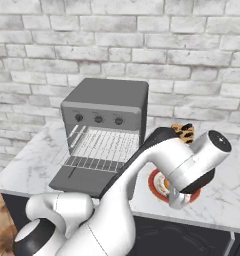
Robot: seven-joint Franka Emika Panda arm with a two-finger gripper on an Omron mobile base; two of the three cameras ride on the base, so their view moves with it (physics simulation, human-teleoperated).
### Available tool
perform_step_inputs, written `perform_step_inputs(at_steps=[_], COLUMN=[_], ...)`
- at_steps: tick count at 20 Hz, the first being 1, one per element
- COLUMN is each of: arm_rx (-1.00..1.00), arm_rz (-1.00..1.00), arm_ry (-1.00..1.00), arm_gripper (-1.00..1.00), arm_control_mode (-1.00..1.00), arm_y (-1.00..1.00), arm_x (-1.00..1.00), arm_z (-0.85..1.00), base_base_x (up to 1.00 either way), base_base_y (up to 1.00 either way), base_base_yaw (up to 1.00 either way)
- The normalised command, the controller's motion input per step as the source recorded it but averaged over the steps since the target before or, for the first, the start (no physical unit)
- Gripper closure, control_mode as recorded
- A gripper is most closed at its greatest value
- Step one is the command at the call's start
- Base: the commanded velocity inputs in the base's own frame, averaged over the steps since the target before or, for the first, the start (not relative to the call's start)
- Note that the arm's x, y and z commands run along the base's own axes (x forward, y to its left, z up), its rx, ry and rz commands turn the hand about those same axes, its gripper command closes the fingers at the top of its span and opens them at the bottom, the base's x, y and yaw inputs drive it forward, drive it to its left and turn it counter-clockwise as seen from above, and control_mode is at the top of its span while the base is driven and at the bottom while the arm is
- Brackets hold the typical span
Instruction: Pick up the bagel from the plate, place it on the toaster oven rack, close the door, and set the timer.
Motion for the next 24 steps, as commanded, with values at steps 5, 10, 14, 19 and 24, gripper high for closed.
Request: perform_step_inputs(at_steps=[5,10,14,19,24], arm_rx=[0.00,0.00,0.00,0.00,0.00], arm_rz=[0.05,0.00,0.00,0.02,0.08], arm_ry=[-0.15,-0.21,-0.16,-0.02,0.00], arm_gripper=[-1.00,-1.00,-1.00,-1.00,-1.00], arm_control_mode=[-1.00,-1.00,-1.00,-1.00,-1.00], arm_y=[0.00,0.00,0.00,-0.07,-0.23], arm_x=[0.15,0.25,0.45,0.54,0.49], arm_z=[-0.36,-0.18,-0.11,-0.12,-0.22], base_base_x=[0.00,0.00,0.00,0.00,0.00], base_base_y=[0.00,0.00,0.00,0.00,0.00], base_base_yaw=[0.00,0.00,0.00,0.00,0.00])
